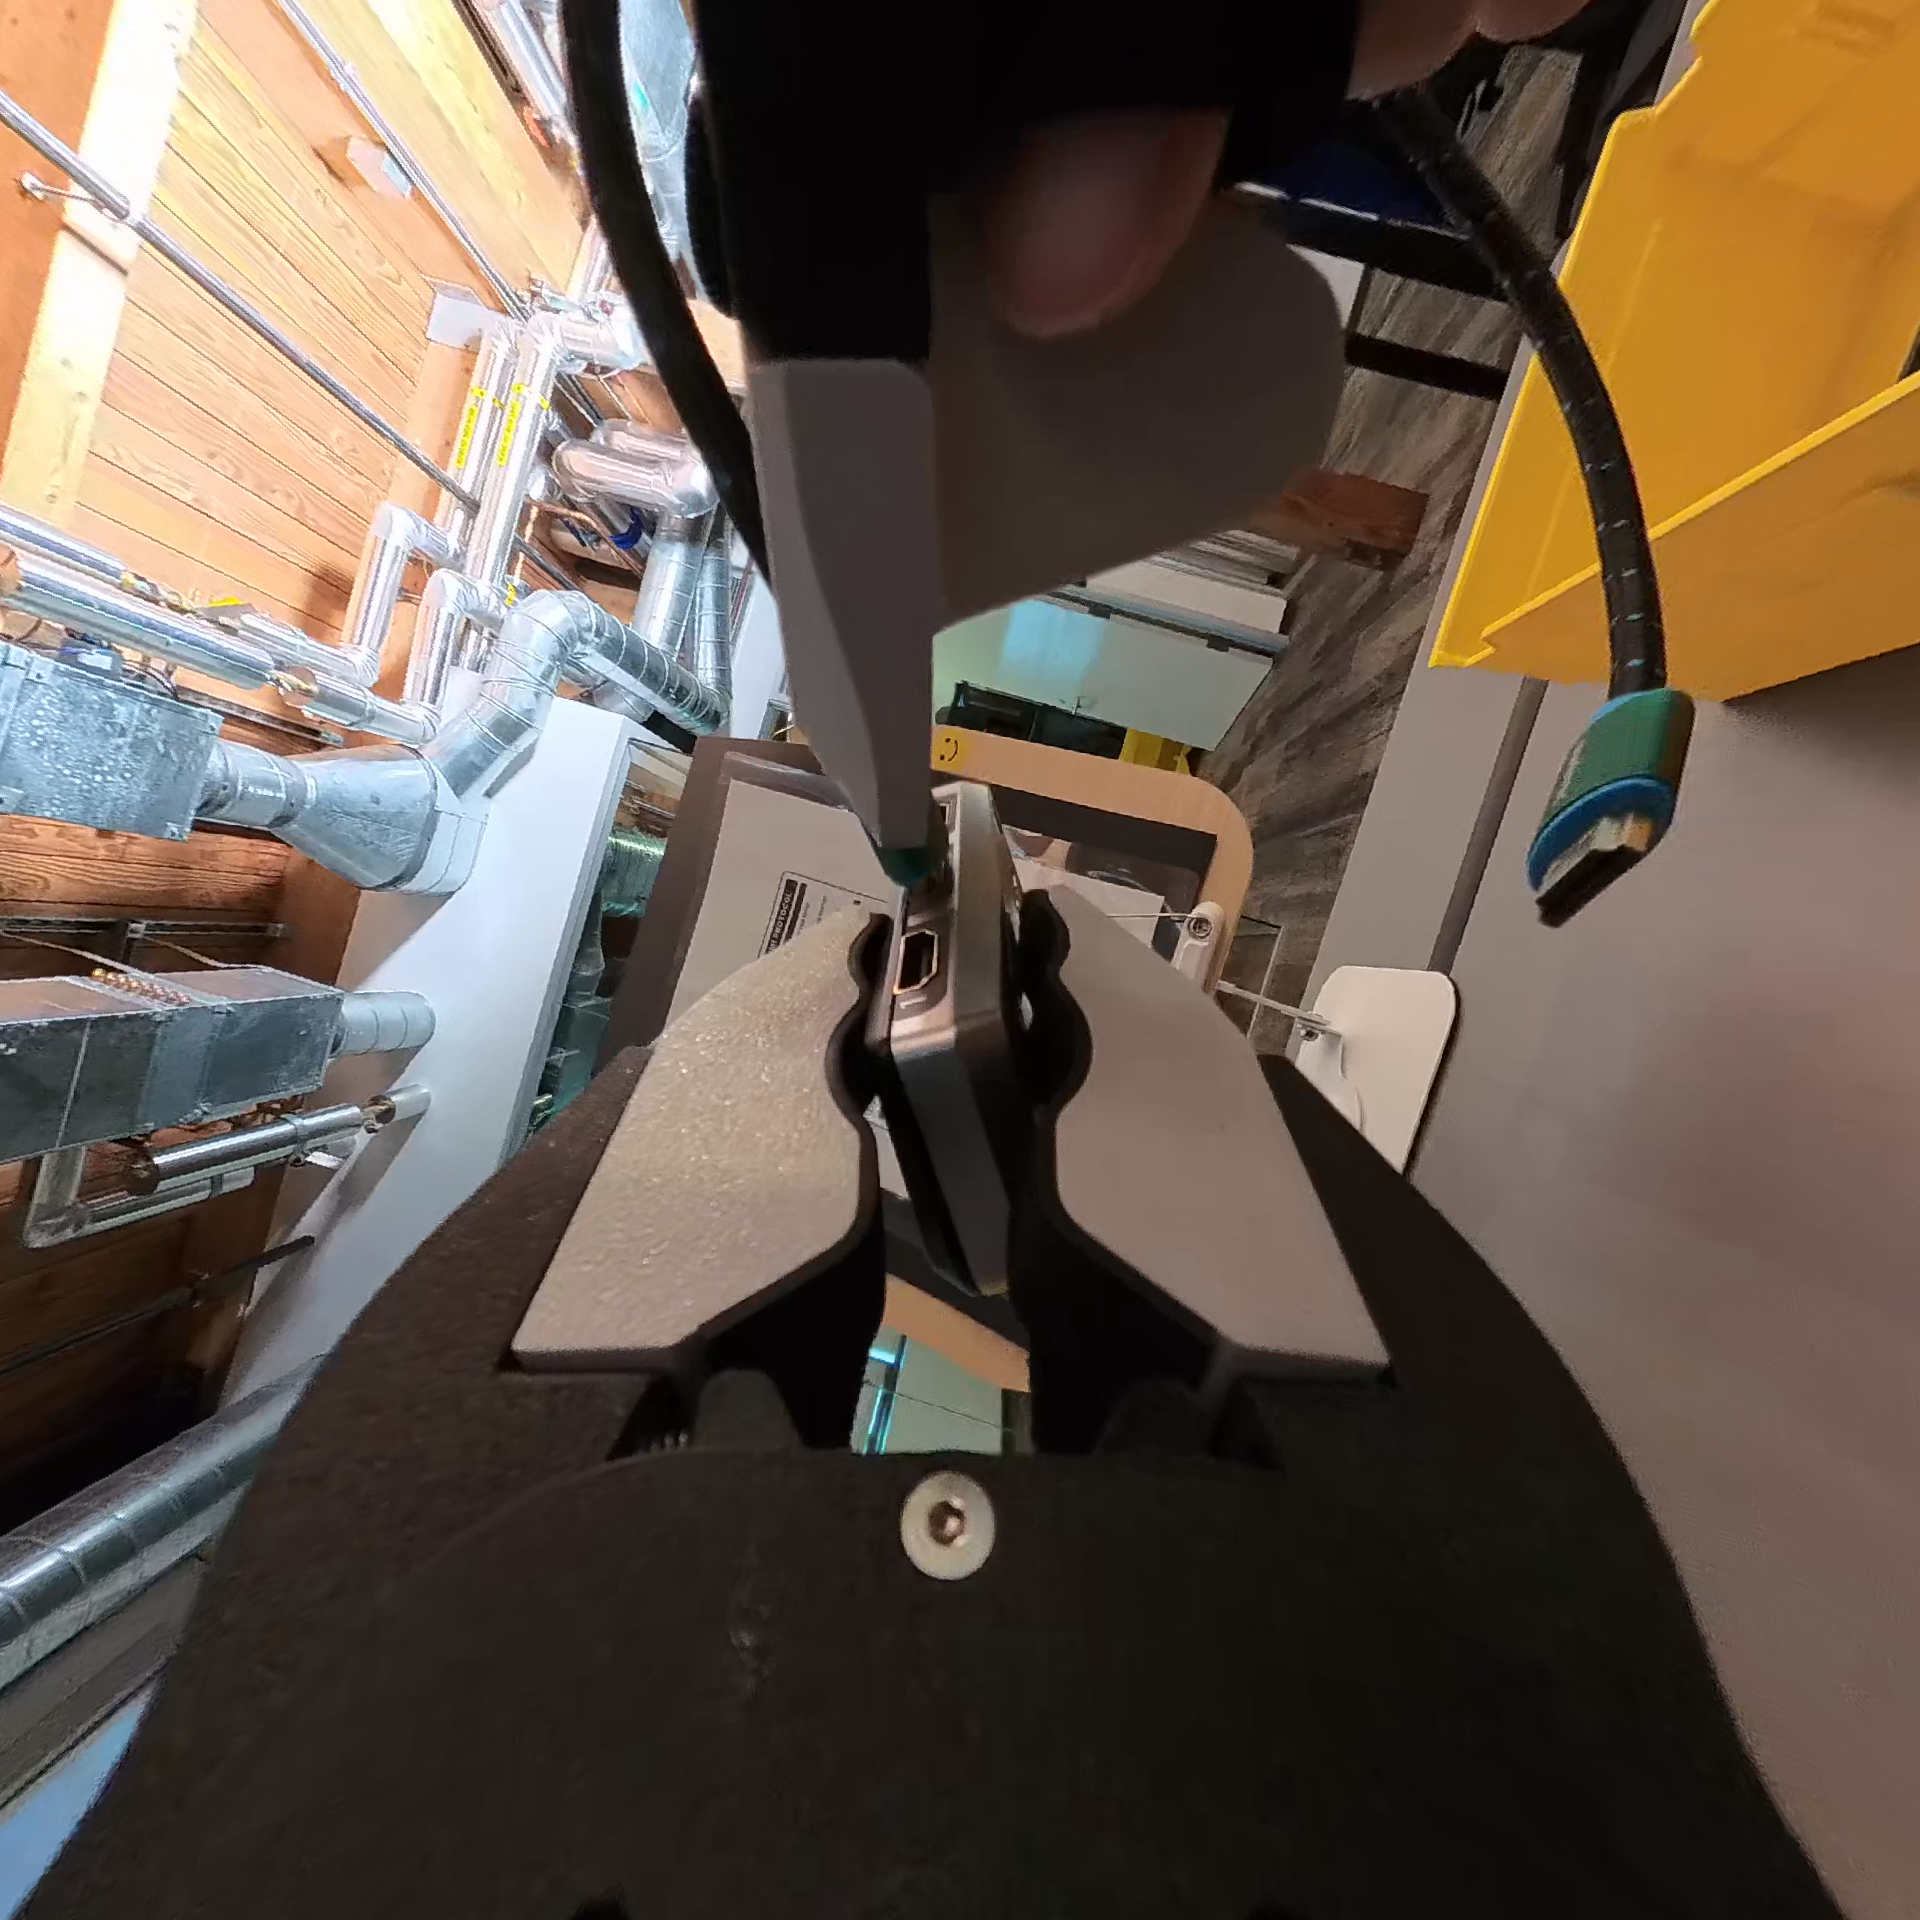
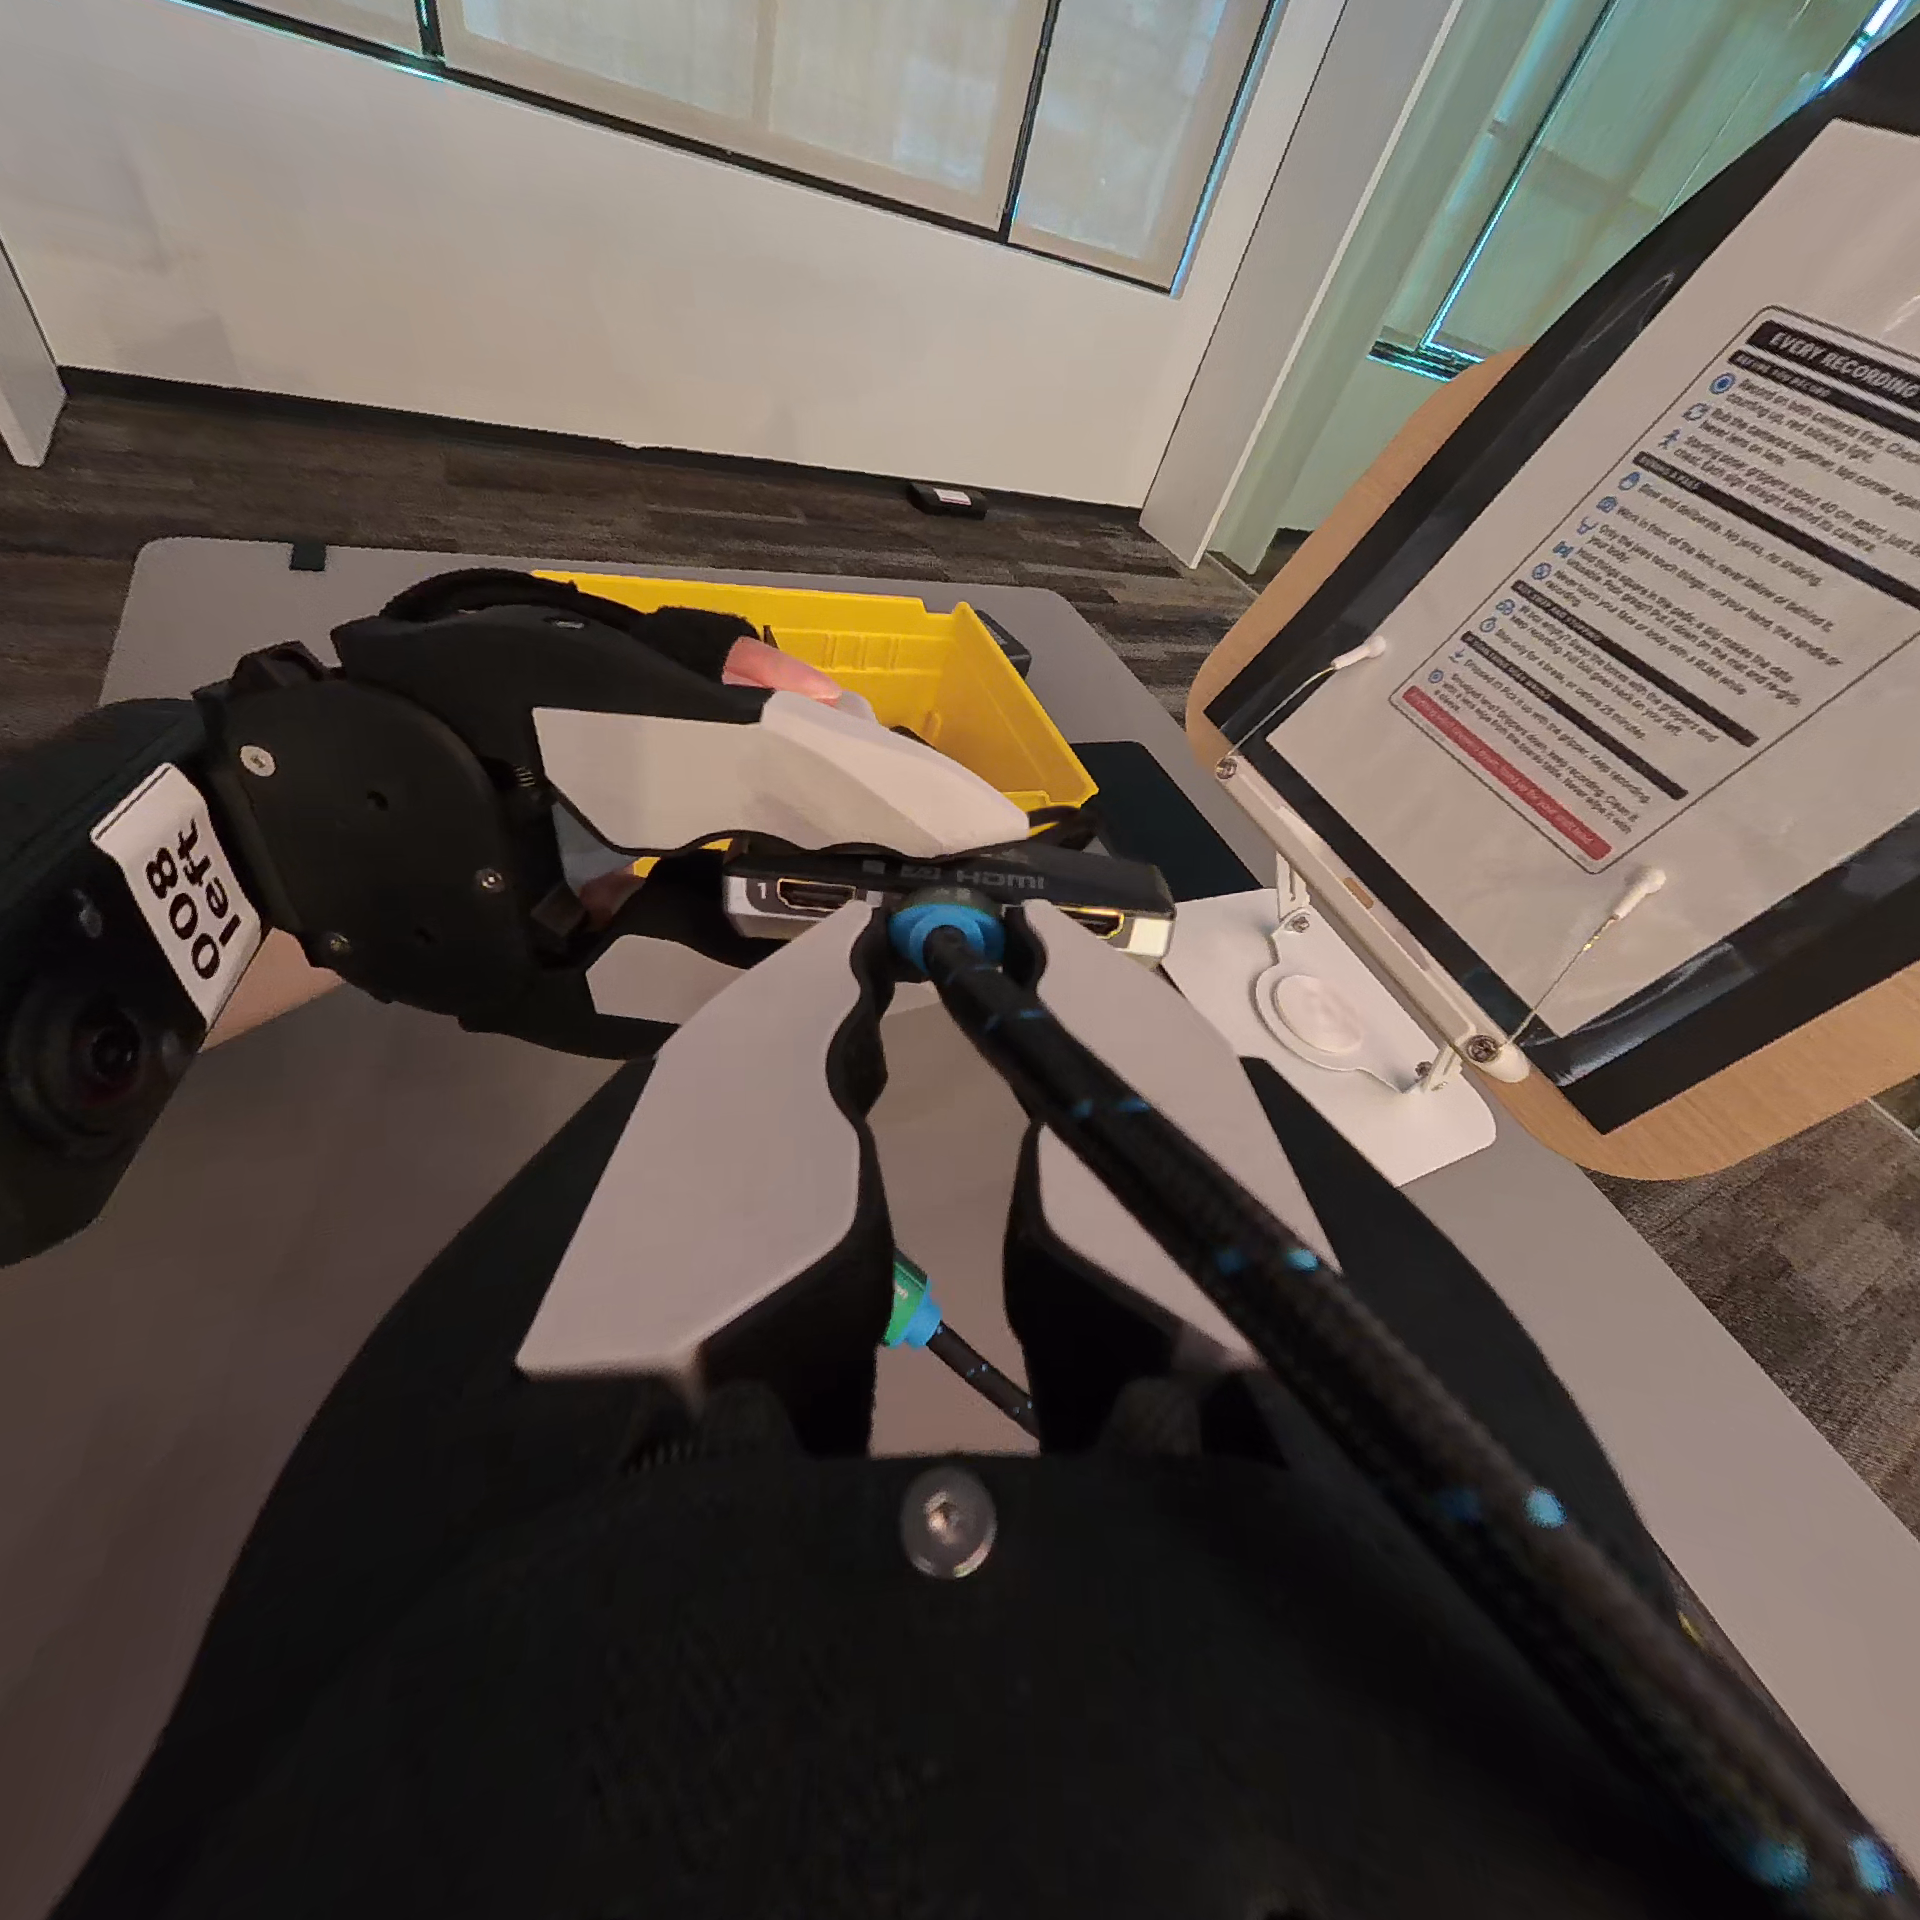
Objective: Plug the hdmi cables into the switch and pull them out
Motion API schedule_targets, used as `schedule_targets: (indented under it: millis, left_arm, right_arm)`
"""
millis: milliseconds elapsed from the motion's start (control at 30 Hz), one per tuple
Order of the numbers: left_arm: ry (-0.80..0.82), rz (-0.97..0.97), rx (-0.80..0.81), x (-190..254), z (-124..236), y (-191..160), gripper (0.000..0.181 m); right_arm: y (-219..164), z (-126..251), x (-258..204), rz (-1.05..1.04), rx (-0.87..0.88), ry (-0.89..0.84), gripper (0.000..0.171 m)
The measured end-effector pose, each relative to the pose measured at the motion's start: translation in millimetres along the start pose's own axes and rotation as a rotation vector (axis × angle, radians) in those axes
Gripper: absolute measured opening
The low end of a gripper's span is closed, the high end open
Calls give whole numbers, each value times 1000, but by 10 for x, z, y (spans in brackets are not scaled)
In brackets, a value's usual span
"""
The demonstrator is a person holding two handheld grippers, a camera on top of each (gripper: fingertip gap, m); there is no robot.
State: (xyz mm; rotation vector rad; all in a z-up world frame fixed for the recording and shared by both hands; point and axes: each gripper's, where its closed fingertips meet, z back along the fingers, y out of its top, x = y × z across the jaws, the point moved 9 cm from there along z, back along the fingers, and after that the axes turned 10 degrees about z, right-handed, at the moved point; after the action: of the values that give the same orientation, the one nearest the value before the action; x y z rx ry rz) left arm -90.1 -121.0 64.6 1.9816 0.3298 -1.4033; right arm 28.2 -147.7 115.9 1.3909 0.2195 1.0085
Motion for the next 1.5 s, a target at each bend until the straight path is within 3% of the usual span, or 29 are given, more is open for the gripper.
schedule_targets:
  millis: [33, 233, 400, 633, 867, 1000, 1200, 1333, 1500]
  left_arm:
    - [0, 1, 2, 2, 1, -2, 24]
    - [-8, -19, -12, 3, -18, 9, 24]
    - [-13, 87, 10, -2, -57, 16, 25]
    - [-22, 200, -40, 6, -131, -46, 50]
    - [-69, 200, -83, 45, -160, -103, 47]
    - [-131, 300, -131, 24, -183, -151, 52]
    - [-274, 452, -133, 94, -221, -214, 43]
    - [-227, 420, -69, 150, -234, -220, 32]
    - [-62, 202, -104, 119, -208, -181, 26]
  right_arm:
    - [-1, -1, -1, -2, -1, 2, 21]
    - [-26, 2, 32, 18, 19, 14, 21]
    - [-63, 21, 110, 21, 87, 39, 20]
    - [-131, -59, 134, 23, 68, 19, 20]
    - [-179, -95, 172, -11, 55, -4, 20]
    - [-193, -74, 216, -4, 56, -57, 20]
    - [-174, -62, 197, 12, 81, -22, 19]
    - [-163, -51, 175, 55, 72, -9, 20]
    - [-105, -5, 142, 48, 3, -30, 20]
